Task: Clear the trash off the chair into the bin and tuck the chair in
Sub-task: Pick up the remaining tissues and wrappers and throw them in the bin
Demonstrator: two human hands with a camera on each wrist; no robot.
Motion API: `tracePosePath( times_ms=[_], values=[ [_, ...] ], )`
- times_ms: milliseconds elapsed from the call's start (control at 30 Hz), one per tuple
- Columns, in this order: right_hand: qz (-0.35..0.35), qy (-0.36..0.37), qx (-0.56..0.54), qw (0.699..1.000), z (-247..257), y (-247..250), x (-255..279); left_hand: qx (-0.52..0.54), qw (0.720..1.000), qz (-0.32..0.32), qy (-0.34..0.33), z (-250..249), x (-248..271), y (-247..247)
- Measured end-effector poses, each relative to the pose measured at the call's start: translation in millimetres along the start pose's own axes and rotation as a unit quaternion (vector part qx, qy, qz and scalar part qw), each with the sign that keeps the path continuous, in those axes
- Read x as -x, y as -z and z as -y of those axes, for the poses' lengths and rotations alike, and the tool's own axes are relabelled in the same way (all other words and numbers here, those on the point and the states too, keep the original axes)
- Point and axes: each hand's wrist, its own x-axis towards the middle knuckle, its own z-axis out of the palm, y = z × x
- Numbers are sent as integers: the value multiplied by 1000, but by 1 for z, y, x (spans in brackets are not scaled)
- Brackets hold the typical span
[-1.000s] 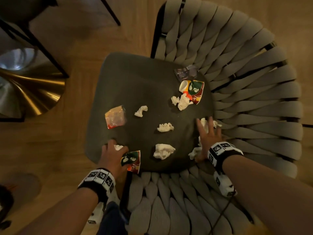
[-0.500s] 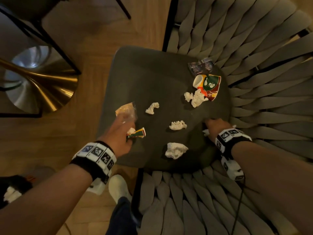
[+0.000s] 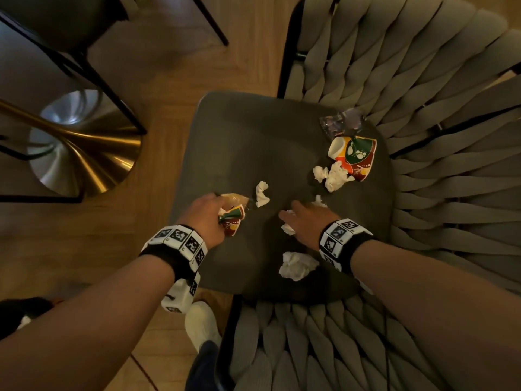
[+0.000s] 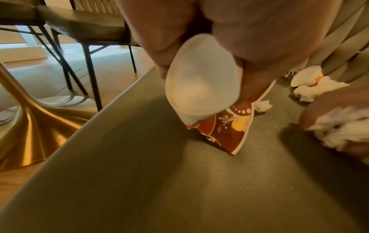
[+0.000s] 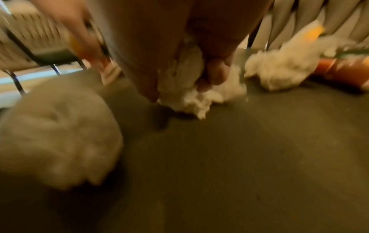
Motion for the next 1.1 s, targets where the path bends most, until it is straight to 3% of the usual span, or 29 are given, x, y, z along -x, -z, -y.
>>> tracePosePath(
  times_ms=[67,233,433,600,867,1100],
  values=[
    [-8,-13,-15,1000,-1,-4,-8,27,999,3,-28,-4,4,3],
    [-35,-18,-65,997,-9,-3,-2,39,993,89,-59,-34,-3,18],
    [-168,-159,-226,946,-56,7,35,-67,981,165,-80,-74,-43,3],
    [-117,-201,-208,950,-77,9,22,-105,986,125,-30,-91,-63,-8],
    [-150,-170,-167,960,-73,10,-21,-90,995,50,-18,-76,-53,-23],
    [-130,-128,-138,974,-74,16,-14,-76,988,71,-116,-73,-52,-12]
  ],
)
